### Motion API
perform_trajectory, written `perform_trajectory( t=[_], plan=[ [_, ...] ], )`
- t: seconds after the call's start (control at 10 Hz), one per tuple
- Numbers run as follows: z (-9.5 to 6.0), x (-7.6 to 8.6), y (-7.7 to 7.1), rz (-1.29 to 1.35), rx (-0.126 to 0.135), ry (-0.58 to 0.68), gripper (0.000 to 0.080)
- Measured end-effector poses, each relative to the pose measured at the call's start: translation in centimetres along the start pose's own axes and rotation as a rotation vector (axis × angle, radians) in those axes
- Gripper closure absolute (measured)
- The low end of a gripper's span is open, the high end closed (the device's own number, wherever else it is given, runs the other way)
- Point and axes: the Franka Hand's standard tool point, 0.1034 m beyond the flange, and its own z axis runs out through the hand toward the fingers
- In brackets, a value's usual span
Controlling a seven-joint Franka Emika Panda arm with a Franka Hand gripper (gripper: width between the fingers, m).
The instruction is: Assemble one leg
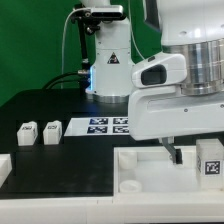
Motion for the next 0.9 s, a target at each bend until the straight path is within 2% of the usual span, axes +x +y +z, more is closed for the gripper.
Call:
perform_trajectory(
  t=[0.1, 0.2, 0.3, 0.4, 0.5, 0.8, 0.9],
  plan=[
    [0.0, 0.0, 0.0, 0.031, 0.002, 0.0, 0.0284],
    [0.0, 0.0, -0.1, 0.12, 0.003, -0.001, 0.0454],
    [0.0, 0.0, -0.1, 0.199, 0.005, -0.001, 0.0454],
    [0.1, -0.1, -0.3, 0.328, 0.012, -0.004, 0.0508],
    [0.1, -0.1, -0.4, 0.423, 0.012, -0.005, 0.0508],
    [0.2, -0.1, -1.3, 1.024, -0.002, 0.001, 0.0508],
    [0.3, -0.1, -1.4, 1.208, 0.005, 0.021, 0.0508]
  ],
)
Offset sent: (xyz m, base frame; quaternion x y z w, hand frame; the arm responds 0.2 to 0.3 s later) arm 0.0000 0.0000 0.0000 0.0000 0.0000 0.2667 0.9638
